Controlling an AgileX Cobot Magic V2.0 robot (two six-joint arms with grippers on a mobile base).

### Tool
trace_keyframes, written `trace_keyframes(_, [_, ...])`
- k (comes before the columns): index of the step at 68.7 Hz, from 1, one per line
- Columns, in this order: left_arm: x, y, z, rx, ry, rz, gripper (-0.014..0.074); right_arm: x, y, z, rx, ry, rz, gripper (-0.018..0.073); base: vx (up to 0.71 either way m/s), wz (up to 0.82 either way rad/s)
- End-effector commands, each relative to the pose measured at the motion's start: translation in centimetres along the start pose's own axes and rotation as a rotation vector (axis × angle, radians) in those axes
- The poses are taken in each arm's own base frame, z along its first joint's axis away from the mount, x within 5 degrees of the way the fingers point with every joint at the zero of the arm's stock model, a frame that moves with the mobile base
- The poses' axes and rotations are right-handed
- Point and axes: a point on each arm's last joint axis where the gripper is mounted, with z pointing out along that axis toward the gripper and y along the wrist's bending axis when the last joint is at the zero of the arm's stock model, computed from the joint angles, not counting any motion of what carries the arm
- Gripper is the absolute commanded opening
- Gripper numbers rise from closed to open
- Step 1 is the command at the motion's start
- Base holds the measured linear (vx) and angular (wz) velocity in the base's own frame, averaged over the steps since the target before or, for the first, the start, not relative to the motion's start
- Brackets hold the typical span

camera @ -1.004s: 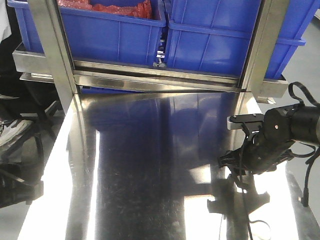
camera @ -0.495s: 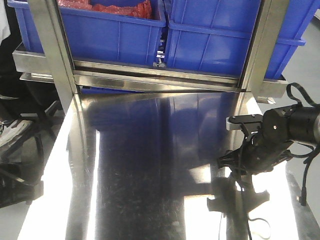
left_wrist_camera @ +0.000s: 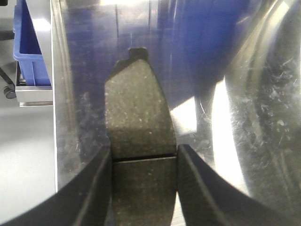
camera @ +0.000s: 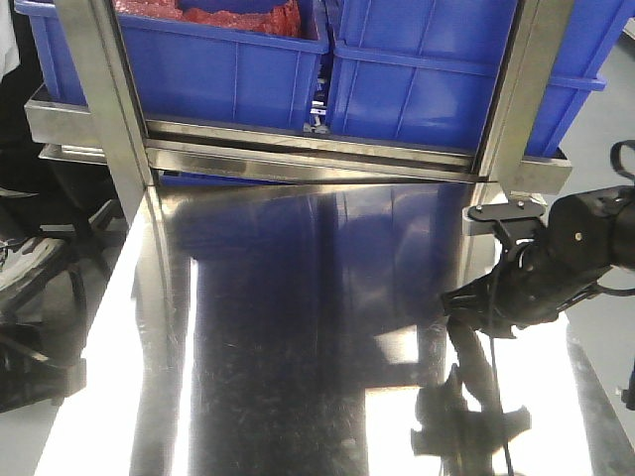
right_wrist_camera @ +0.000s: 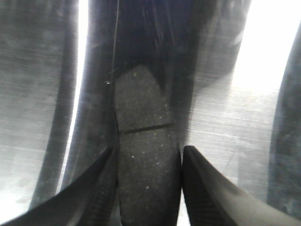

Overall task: Move and align brake pads A on conveyor
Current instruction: 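Close the right gripper on the brake pad, then lift the pad in the right gripper off the table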

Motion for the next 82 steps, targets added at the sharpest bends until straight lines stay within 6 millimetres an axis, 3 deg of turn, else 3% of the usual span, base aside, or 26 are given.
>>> trace_keyframes(1, [-1.5,-0.5,-0.7,0.040,-0.110,0.004,0.0002,-1.1,-0.1,-2.9,-0.004,-0.127,-0.010,0.0004,0.00,0.00])
trace_keyframes(28, [-1.5,-0.5,-0.7,0.040,-0.110,0.004,0.0002,-1.5,-0.1,-3.9,-0.010,-0.198,-0.010,0.0004,0.00,0.00])
trace_keyframes(55, [-1.5,-0.5,-0.7,0.040,-0.110,0.004,0.0002,-1.3,-0.3,-8.2,-0.017,-0.329,-0.006,0.0004,0.00,0.00])
trace_keyframes(82, [-1.5,-0.5,-0.7,0.040,-0.110,0.004,0.0002,-1.3,-0.3,-8.3,-0.018,-0.335,-0.005,0.0004,0.00,0.00])
